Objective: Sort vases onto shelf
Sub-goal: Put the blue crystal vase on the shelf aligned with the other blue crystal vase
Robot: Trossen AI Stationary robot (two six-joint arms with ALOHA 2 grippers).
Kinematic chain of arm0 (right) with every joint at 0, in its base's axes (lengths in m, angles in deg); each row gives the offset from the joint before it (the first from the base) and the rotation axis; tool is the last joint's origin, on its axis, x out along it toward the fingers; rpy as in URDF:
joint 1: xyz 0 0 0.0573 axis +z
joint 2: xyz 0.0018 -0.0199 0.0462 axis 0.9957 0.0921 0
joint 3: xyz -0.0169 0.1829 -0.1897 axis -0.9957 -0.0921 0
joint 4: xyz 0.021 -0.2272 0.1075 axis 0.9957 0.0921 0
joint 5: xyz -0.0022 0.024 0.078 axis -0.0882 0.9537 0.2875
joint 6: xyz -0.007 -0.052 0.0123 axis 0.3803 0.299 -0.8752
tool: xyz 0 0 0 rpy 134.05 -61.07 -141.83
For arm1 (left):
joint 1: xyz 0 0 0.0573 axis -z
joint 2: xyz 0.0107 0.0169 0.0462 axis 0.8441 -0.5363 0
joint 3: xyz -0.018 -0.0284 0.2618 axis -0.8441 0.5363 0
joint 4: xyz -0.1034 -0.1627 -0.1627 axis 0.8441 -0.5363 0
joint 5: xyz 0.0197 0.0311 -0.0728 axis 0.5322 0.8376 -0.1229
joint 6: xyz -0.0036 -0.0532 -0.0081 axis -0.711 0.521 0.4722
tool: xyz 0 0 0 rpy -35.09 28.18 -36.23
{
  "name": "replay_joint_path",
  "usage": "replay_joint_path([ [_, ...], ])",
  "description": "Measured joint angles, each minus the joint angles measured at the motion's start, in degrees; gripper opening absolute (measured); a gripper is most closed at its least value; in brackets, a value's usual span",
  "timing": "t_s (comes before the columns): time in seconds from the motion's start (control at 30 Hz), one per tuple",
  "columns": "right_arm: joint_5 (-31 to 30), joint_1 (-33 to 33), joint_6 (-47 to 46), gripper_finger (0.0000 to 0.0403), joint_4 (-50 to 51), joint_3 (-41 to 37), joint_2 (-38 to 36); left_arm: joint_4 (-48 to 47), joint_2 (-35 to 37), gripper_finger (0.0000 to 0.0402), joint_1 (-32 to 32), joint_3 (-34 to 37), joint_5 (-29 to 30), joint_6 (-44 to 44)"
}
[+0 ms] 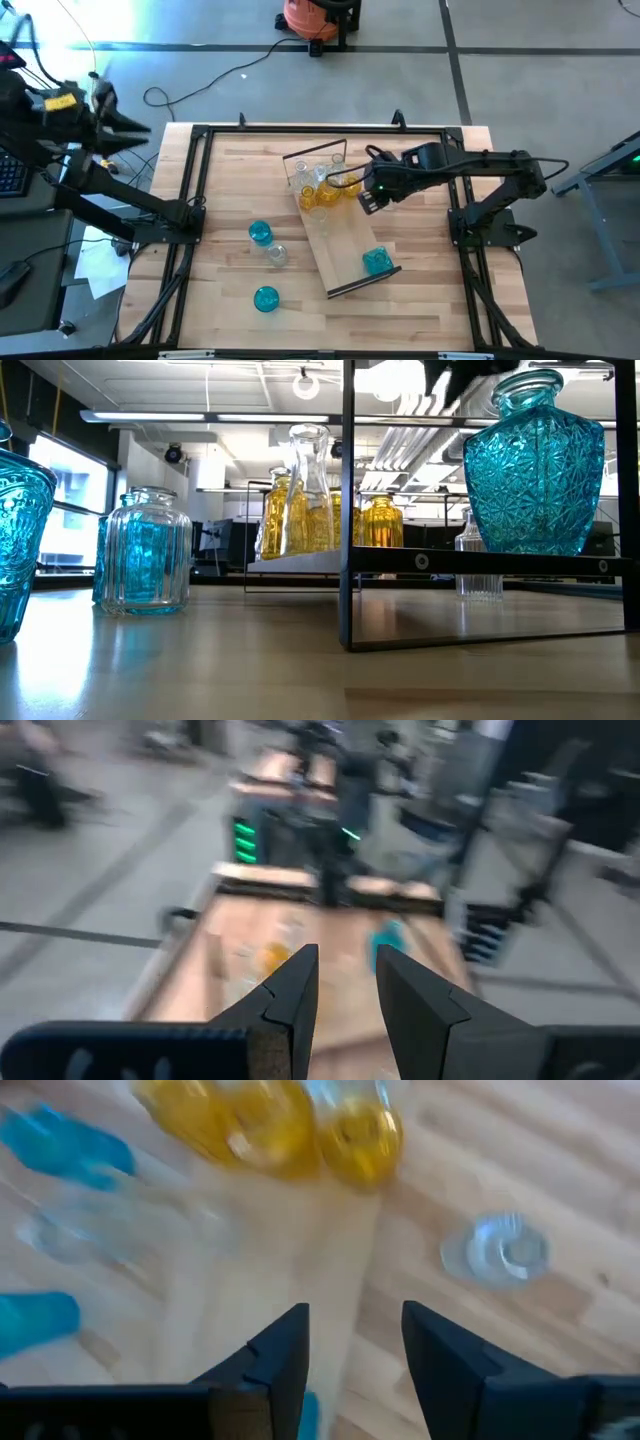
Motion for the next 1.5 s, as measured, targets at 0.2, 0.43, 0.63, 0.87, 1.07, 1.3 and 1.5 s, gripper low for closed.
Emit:
replay_joint_path([
  [0.2, -13.5, 1.7, 1.7, 0.0145, -1.1, 8.5, 0.0, -0.2, 2.9, 0.0093, 0.0, 15.3, -7.2, 2.4],
  [0.43, -19.8, 0.8, 10.9, 0.0145, -1.5, 19.8, 0.0, 0.1, 5.8, 0.0093, 0.0, 40.5, -2.8, 0.5],
  [0.63, -19.8, 0.7, 19.8, 0.0145, -1.4, 26.7, 0.0, 7.8, 5.4, 0.0093, 0.0, 58.4, -7.7, 3.0],
  [0.87, -18.6, 0.7, 28.6, 0.0145, 1.3, 30.6, 0.0, 22.6, 3.8, 0.0096, 2.4, 69.7, -11.7, 1.0],
  [1.07, -18.1, 0.7, 32.9, 0.0145, 4.9, 30.8, 0.0, 26.7, 1.6, 0.0097, 4.2, 72.5, -11.5, 1.3],
  [1.3, -17.9, 0.8, 36.7, 0.0145, 6.2, 30.8, 0.0, 26.8, -4.0, 0.0097, 4.2, 72.8, -10.9, 1.3],
  [1.5, -16.3, 0.8, 38.5, 0.0145, 7.1, 30.8, 0.0, 27.2, -9.8, 0.0103, 4.5, 72.8, -10.7, 0.5],
])
